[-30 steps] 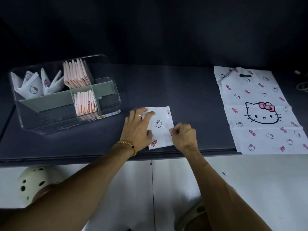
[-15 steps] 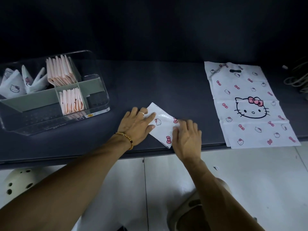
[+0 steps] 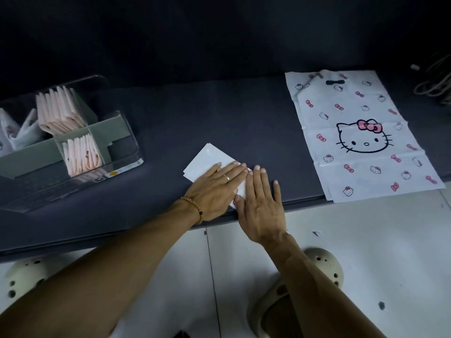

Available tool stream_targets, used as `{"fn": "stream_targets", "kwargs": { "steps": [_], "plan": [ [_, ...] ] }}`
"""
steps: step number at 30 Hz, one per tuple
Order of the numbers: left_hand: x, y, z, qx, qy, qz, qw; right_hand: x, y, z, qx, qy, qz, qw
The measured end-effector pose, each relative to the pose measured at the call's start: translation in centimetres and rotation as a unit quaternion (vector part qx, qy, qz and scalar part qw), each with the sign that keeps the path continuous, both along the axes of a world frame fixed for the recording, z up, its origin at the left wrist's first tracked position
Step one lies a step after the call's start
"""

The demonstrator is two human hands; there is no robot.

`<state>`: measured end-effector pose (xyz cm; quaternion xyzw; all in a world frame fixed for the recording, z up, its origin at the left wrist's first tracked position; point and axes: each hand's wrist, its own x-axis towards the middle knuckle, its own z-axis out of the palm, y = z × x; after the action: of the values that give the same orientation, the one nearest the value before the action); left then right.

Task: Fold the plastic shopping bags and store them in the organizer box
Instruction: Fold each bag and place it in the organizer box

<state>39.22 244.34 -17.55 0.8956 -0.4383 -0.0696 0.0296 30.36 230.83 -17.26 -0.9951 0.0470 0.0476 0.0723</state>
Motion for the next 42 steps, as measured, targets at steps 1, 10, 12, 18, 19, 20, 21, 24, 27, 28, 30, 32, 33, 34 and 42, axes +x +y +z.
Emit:
{"fn": "stream_targets", "kwargs": {
  "steps": [1, 10, 12, 18, 19, 20, 21, 24, 27, 28, 30, 32, 33, 34, 42],
  "plan": [
    [0.4, 0.2, -0.1, 0.003, -0.005, 0.001, 1.0, 0.0, 0.0, 0.1, 0.004, -0.001, -0.001, 1.0],
    [2.0, 1.4, -0.3, 0.012, -0.007, 0.091, 0.996, 0.1, -0.3, 0.2, 0.014, -0.001, -0.002, 1.0],
    [2.2, 1.5, -0.2, 0.013, 0.003, 0.137, 0.99, 0.0, -0.4, 0.3, 0.023, 0.0, 0.005, 1.0],
    [2.7, 2.0, -0.1, 0.014, 0.03, 0.152, 0.988, 0.1, -1.2, 1.0, 0.072, 0.0, 0.032, 0.997],
    [2.8, 2.5, 0.0, 0.018, 0.035, 0.136, 0.99, 0.1, -1.2, 1.4, 0.077, -0.016, 0.05, 0.996],
    [2.9, 3.0, 0.1, 0.025, 0.039, 0.116, 0.992, 0.1, -1.1, 1.8, 0.076, -0.024, 0.083, 0.993],
    [3.0, 3.6, 0.3, 0.034, 0.042, 0.092, 0.994, 0.2, -0.9, 2.2, 0.069, -0.019, 0.126, 0.989],
    [3.2, 5.5, 1.6, 0.07, 0.065, 0.026, 0.995, 0.2, 0.1, 2.4, 0.022, 0.062, 0.239, 0.969],
    [2.4, 6.9, 3.1, 0.044, 0.028, 0.023, 0.998, -0.1, 1.2, 2.2, -0.002, 0.081, 0.24, 0.967],
    [1.6, 7.2, 3.4, 0.023, 0.01, 0.028, 0.999, -0.2, 1.5, 2.4, -0.007, 0.077, 0.235, 0.969],
    [-0.5, 7.7, 3.5, -0.011, -0.012, 0.04, 0.999, -0.4, 1.9, 2.8, -0.013, 0.065, 0.228, 0.971],
    [-2.8, 8.4, 3.2, -0.031, 0.011, 0.062, 0.998, -0.6, 2.2, 3.3, -0.011, 0.048, 0.229, 0.972],
    [-3.7, 8.8, 3.0, -0.042, 0.032, 0.082, 0.995, -0.7, 2.3, 3.4, -0.003, 0.035, 0.23, 0.973],
    [-4.5, 9.3, 2.8, -0.049, 0.043, 0.098, 0.993, -0.7, 2.3, 3.5, 0.007, 0.026, 0.229, 0.973],
    [-6.4, 9.3, 3.2, -0.143, 0.039, 0.179, 0.973, -0.4, 3.1, 4.7, 0.142, 0.012, 0.1, 0.985]
  ]
}}
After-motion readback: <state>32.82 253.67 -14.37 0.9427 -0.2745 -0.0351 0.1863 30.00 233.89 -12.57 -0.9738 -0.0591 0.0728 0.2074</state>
